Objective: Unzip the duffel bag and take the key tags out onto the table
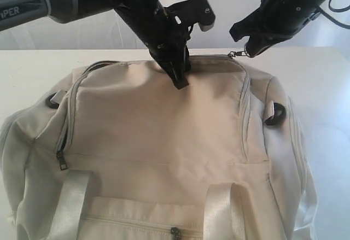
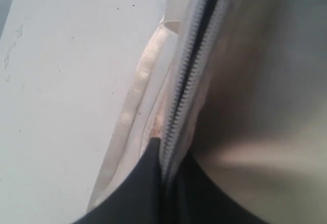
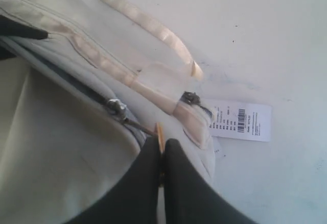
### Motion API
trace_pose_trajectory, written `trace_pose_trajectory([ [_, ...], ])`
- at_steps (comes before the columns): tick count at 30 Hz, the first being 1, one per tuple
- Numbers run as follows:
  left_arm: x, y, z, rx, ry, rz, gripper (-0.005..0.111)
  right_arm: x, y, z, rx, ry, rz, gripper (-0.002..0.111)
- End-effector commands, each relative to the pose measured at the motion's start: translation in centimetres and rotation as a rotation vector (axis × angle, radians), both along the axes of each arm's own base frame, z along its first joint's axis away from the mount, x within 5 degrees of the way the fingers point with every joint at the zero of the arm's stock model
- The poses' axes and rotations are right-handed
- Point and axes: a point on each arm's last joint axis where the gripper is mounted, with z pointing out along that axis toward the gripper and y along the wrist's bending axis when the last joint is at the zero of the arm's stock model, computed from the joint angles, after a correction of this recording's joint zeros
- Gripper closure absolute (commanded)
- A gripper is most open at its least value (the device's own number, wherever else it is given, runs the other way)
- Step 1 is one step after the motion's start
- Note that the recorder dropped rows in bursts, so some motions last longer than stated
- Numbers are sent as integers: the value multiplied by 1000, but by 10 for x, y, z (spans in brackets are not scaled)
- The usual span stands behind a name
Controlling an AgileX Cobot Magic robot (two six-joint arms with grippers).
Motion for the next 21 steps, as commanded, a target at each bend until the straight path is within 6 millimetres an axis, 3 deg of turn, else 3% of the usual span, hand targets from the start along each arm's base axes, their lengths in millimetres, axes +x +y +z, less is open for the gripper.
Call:
trace_pose_trajectory([
  [1,8,31,2,48,49,95,107,-5,-13,1,-97,31,-40,108],
  [7,12,47,-1,52,105,158,107,-24,-17,15,-114,82,-65,108],
  [12,11,52,-3,76,137,167,107,-44,-19,6,-120,81,-75,108],
  [16,7,52,-4,79,183,161,107,-56,-18,10,-85,8,-92,108],
  [18,4,46,-4,74,194,109,99,-56,-18,10,-76,-8,-94,108],
  [19,1,43,-4,73,205,78,82,-55,-18,8,-77,-2,-93,108],
  [20,-1,39,-3,66,211,70,74,-54,-18,9,-77,-6,-94,108],
  [21,-3,34,2,49,211,59,57,-54,-18,8,-76,-7,-94,108],
])
